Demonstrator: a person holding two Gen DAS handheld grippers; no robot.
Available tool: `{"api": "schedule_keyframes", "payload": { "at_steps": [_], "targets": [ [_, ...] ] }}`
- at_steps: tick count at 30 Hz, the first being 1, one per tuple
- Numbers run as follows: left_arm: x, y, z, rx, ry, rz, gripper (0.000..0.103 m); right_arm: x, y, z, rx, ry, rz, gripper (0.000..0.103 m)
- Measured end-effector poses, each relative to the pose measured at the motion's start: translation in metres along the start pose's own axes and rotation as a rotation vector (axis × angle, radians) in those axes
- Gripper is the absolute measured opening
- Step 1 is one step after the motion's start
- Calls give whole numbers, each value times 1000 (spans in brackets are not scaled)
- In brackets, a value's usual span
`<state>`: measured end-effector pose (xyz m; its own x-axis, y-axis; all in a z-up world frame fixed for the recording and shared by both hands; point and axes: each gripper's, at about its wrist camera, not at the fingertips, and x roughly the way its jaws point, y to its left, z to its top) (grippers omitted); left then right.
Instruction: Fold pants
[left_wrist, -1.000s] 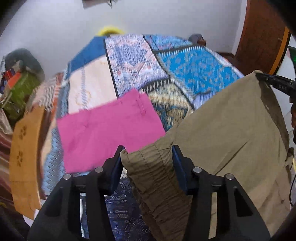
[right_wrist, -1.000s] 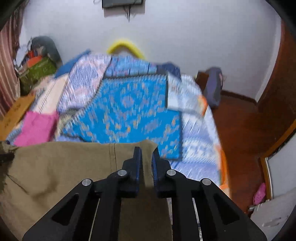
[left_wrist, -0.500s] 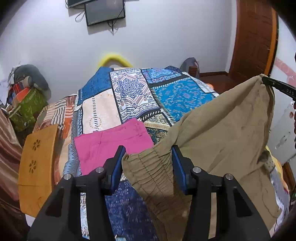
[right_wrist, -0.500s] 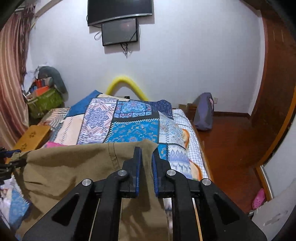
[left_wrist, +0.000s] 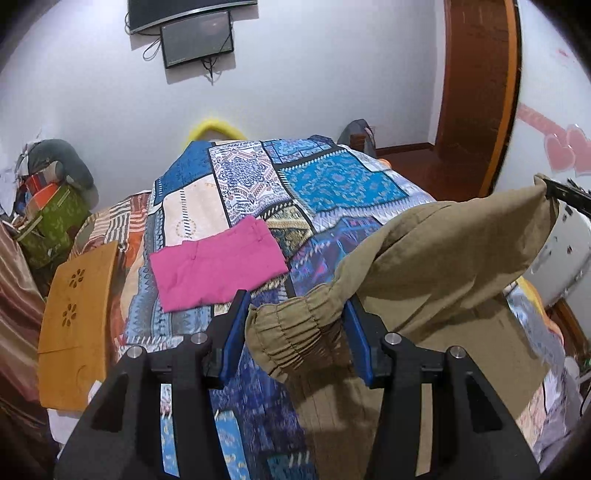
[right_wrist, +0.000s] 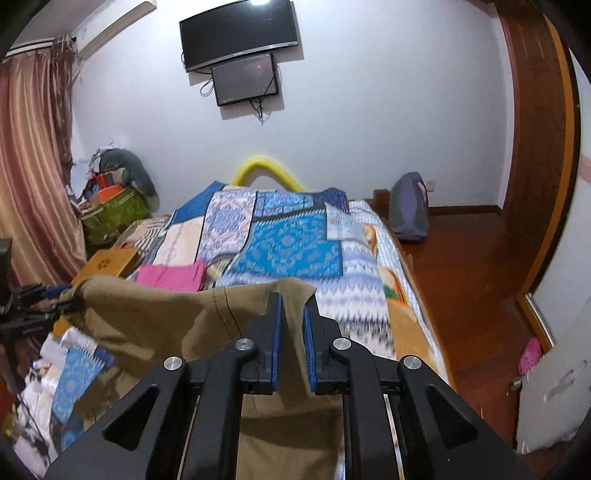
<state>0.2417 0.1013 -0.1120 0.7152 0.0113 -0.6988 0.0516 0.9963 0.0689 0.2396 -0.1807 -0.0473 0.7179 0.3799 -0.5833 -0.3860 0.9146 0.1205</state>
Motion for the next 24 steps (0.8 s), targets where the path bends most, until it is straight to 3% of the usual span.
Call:
{"api": "schedule_keyframes", "payload": {
  "at_steps": [13, 24],
  "targets": [
    [-19, -13, -84, -1, 49, -62, 50, -29, 17, -92, 28, 102, -4, 10],
    [-20, -28, -134, 47, 106, -48, 50, -23, 21, -156, 42, 225, -28, 12]
  ]
}}
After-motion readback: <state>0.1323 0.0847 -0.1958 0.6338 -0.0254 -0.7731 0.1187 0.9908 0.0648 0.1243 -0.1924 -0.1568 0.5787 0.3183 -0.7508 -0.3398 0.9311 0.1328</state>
